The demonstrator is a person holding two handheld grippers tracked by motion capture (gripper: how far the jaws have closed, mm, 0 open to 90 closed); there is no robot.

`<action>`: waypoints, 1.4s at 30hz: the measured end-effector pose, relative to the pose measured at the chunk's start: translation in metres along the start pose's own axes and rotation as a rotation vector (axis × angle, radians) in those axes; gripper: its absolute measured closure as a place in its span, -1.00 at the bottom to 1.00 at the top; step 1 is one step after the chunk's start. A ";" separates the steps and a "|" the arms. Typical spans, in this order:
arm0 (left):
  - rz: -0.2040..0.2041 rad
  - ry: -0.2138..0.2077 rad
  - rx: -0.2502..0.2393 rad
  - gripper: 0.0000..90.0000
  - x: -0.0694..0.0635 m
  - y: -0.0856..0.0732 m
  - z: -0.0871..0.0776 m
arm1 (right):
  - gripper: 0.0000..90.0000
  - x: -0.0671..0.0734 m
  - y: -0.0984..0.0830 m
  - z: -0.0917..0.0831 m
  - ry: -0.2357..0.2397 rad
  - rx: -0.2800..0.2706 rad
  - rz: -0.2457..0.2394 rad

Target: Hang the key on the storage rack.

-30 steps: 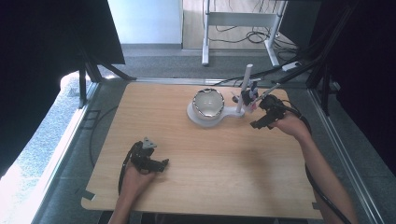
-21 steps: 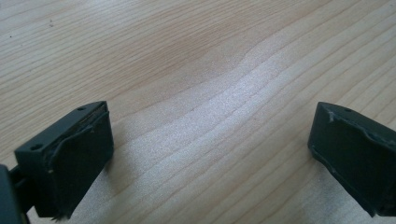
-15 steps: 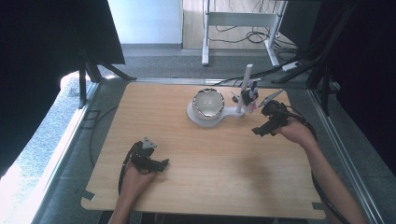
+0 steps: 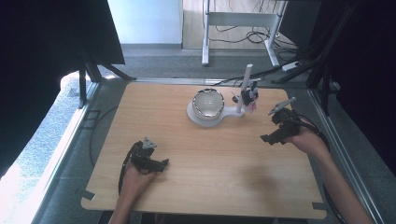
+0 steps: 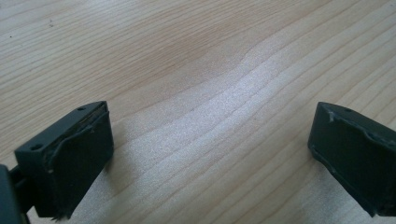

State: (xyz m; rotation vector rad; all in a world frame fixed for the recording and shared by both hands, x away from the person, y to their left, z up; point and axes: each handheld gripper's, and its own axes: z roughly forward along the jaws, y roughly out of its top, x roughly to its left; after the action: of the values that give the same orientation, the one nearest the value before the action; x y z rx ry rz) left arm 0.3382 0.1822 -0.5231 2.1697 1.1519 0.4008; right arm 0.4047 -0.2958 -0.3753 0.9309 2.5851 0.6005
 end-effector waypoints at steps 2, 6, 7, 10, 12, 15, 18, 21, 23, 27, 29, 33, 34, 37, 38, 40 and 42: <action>0.000 0.000 0.001 -1.00 0.000 0.000 0.000 | -1.00 0.001 -0.002 -0.001 0.001 -0.005 0.002; -0.004 0.000 -0.003 -1.00 0.000 0.000 0.000 | -1.00 0.004 -0.012 -0.007 -0.003 -0.018 0.006; -0.003 0.000 -0.002 -1.00 0.000 0.000 0.000 | -1.00 0.004 -0.014 -0.008 -0.006 -0.021 0.005; -0.007 -0.001 -0.002 -1.00 0.000 0.000 0.000 | -1.00 0.007 -0.021 -0.012 -0.007 -0.030 0.011; -0.006 -0.002 0.000 -1.00 0.000 0.000 0.000 | -1.00 0.009 -0.026 -0.015 -0.014 -0.035 0.012; -0.006 -0.001 -0.001 -1.00 0.000 0.000 0.000 | -1.00 0.013 -0.033 -0.020 -0.017 -0.043 0.013; -0.003 0.000 0.001 -1.00 0.000 0.000 0.000 | -1.00 0.017 -0.040 -0.025 -0.024 -0.050 0.015; -0.003 0.000 0.001 -1.00 0.000 0.000 0.000 | -1.00 0.024 -0.049 -0.028 -0.030 -0.062 0.022; -0.003 0.000 0.001 -1.00 0.000 0.000 0.000 | -1.00 0.026 -0.052 -0.029 -0.028 -0.064 0.026; -0.003 0.000 0.001 -1.00 0.000 0.000 0.000 | -1.00 0.032 -0.062 -0.026 -0.029 -0.071 0.038; -0.002 0.000 0.001 -1.00 0.000 0.000 0.000 | -1.00 0.036 -0.067 -0.024 -0.031 -0.075 0.044; -0.002 0.000 0.001 -1.00 0.000 0.000 0.000 | -1.00 0.046 -0.081 -0.015 -0.032 -0.096 0.067; -0.002 0.000 0.001 -1.00 0.000 0.000 0.000 | -1.00 0.047 -0.083 -0.013 -0.034 -0.101 0.068; -0.002 0.000 0.001 -1.00 0.000 0.000 0.000 | -1.00 0.052 -0.087 -0.009 -0.033 -0.111 0.078; -0.002 0.000 0.001 -1.00 0.000 0.000 0.000 | -1.00 0.054 -0.088 -0.006 -0.037 -0.116 0.078; -0.002 0.000 0.001 -1.00 0.000 0.000 0.000 | -1.00 0.058 -0.089 -0.002 -0.045 -0.124 0.080; -0.002 0.000 0.000 -1.00 0.000 0.000 0.000 | -1.00 0.061 -0.090 0.004 -0.039 -0.138 0.089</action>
State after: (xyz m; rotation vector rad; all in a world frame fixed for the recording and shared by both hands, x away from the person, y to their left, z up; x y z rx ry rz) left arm 0.3381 0.1821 -0.5231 2.1682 1.1541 0.3993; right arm 0.3144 -0.3172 -0.4322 1.0053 2.4429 0.7669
